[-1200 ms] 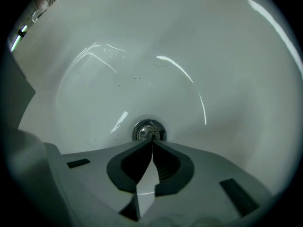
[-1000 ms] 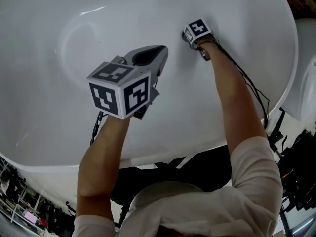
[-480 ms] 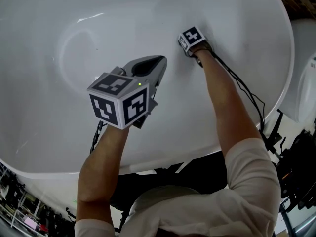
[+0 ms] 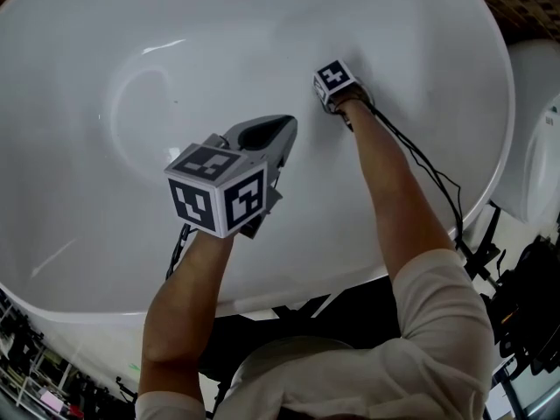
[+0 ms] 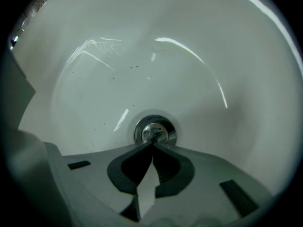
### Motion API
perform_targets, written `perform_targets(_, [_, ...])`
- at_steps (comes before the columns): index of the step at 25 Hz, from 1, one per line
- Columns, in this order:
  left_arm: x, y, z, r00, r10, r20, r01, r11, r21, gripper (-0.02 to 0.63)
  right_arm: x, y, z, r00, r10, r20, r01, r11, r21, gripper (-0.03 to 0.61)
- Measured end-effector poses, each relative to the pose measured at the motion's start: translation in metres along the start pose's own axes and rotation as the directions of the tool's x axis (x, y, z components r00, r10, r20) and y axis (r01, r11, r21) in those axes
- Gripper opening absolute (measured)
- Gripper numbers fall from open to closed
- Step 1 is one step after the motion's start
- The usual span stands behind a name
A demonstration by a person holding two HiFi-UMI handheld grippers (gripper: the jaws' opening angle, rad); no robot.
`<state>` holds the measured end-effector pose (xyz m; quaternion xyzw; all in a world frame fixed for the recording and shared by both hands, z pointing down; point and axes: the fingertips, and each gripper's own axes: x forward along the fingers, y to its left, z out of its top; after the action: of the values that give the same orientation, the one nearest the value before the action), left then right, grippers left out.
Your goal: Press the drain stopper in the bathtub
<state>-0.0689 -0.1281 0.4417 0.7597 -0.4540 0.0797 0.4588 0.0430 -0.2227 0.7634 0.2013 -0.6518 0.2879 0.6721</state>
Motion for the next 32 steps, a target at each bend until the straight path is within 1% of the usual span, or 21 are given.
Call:
perform_targets(3, [0.0, -0.001, 0.002, 1.0, -0.001, 0.003, 0.001, 1.0, -0.001, 0.009, 0.004, -0.008, 0.004, 1.0, -0.007, -0.023, 0.006, 1.0, -0.03, 0.015])
perform_targets(6, [0.002, -0.003, 0.003, 1.0, -0.007, 0.005, 0.007, 1.0, -0.001, 0.009, 0.004, -0.012, 0.003, 0.998, 0.05, -0.037, -0.05, 0.999, -0.005, 0.015])
perform_targets(10, [0.002, -0.002, 0.001, 1.0, -0.008, 0.003, 0.008, 1.0, -0.005, 0.009, 0.006, -0.012, 0.001, 0.993, 0.117, -0.03, -0.116, 0.993, 0.015, 0.014])
perform_targets(14, [0.003, -0.004, 0.002, 1.0, -0.007, 0.005, 0.007, 1.0, -0.005, 0.009, 0.005, -0.011, -0.002, 0.982, 0.189, -0.023, -0.188, 0.982, 0.026, 0.014])
perform_targets(16, [0.002, -0.005, 0.003, 1.0, -0.007, 0.006, 0.007, 1.0, -0.005, 0.009, 0.004, -0.01, -0.005, 0.974, 0.224, -0.021, -0.223, 0.974, 0.051, 0.017])
perform_targets(19, [0.002, -0.005, 0.004, 1.0, -0.009, 0.01, 0.009, 1.0, -0.006, 0.009, 0.003, -0.011, -0.003, 0.971, 0.241, -0.001, -0.24, 0.967, 0.091, 0.017])
perform_targets(21, [0.003, -0.005, 0.004, 1.0, -0.013, 0.01, 0.013, 1.0, -0.005, 0.009, 0.0, -0.011, 0.005, 0.972, 0.231, 0.038, -0.234, 0.966, 0.11, 0.017])
perform_targets(23, [0.002, -0.006, 0.004, 1.0, -0.016, 0.009, 0.017, 1.0, -0.004, 0.009, -0.002, -0.011, 0.012, 0.979, 0.194, 0.062, -0.201, 0.972, 0.121, 0.015])
perform_targets(26, [0.002, -0.005, 0.004, 1.0, -0.013, 0.01, 0.013, 1.0, -0.007, 0.009, -0.003, -0.014, 0.015, 0.996, 0.08, 0.048, -0.084, 0.993, 0.082, 0.017])
perform_targets(28, [0.002, -0.005, 0.004, 1.0, -0.012, 0.01, 0.012, 1.0, -0.007, 0.009, -0.003, -0.013, 0.016, 1.0, 0.008, 0.028, -0.009, 0.999, 0.037, 0.017])
perform_targets(29, [0.002, -0.005, 0.003, 1.0, -0.013, 0.01, 0.013, 1.0, -0.006, 0.009, -0.002, -0.01, 0.017, 1.0, -0.014, 0.022, 0.014, 1.0, 0.018, 0.017])
perform_targets(32, [0.003, -0.004, 0.003, 1.0, -0.011, 0.011, 0.011, 1.0, -0.005, 0.009, -0.001, -0.005, 0.019, 1.0, -0.016, 0.023, 0.015, 1.0, 0.015, 0.017])
